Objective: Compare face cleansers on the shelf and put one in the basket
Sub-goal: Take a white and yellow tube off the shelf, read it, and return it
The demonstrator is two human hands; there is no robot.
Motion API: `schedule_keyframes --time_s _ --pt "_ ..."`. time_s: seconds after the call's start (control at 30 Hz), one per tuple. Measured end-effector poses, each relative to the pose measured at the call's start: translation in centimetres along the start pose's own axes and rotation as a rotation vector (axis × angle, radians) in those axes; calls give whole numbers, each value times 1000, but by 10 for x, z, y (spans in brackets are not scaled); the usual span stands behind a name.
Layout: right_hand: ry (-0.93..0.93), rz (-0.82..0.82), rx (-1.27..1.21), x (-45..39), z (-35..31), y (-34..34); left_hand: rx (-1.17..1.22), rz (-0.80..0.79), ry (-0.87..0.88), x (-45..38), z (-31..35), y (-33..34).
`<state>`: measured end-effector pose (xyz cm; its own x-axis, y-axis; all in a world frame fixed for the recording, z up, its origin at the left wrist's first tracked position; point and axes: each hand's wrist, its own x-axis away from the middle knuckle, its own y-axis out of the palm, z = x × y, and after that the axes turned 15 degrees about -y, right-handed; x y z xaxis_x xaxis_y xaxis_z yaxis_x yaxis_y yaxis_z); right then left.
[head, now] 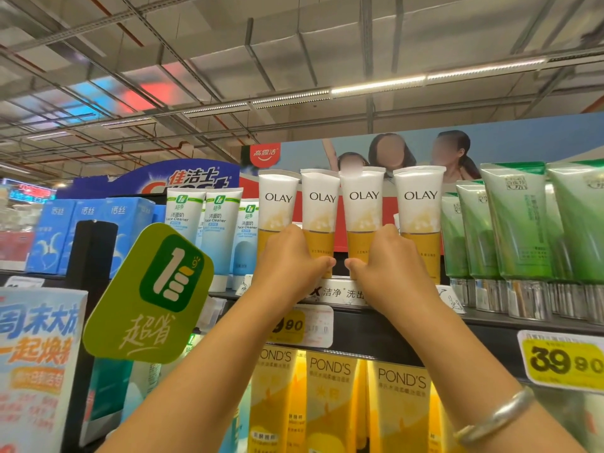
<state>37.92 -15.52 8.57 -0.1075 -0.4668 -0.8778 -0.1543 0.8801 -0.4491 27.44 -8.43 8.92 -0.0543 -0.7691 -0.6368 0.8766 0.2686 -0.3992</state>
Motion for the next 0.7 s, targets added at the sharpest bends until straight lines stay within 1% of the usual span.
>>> schedule_keyframes --time_s 0.1,0.2,0.3,0.37,0.47,0.53,0.63,0.7 --pt "-22 53 -8 1 -1 0 1 -4 1 1 0 1" --pt "-95 176 -31 -2 -4 -1 26 -19 -11 3 2 -2" --pt "-183 299 -112 -4 -8 -6 65 -31 -23 5 3 -5" --pt "-206 330 -198 -3 -10 -10 102 -14 -20 9 4 -8" --pt "-208 327 -371 3 -11 -18 169 44 -14 21 5 -13" --pt "-196 316 -462 11 -12 -24 295 51 -30 31 7 -19" --pt "-149 298 -600 30 -14 -31 557 -38 -48 56 8 -27" --pt "-120 276 -677 46 -16 -35 677 -103 -65 78 4 -28"
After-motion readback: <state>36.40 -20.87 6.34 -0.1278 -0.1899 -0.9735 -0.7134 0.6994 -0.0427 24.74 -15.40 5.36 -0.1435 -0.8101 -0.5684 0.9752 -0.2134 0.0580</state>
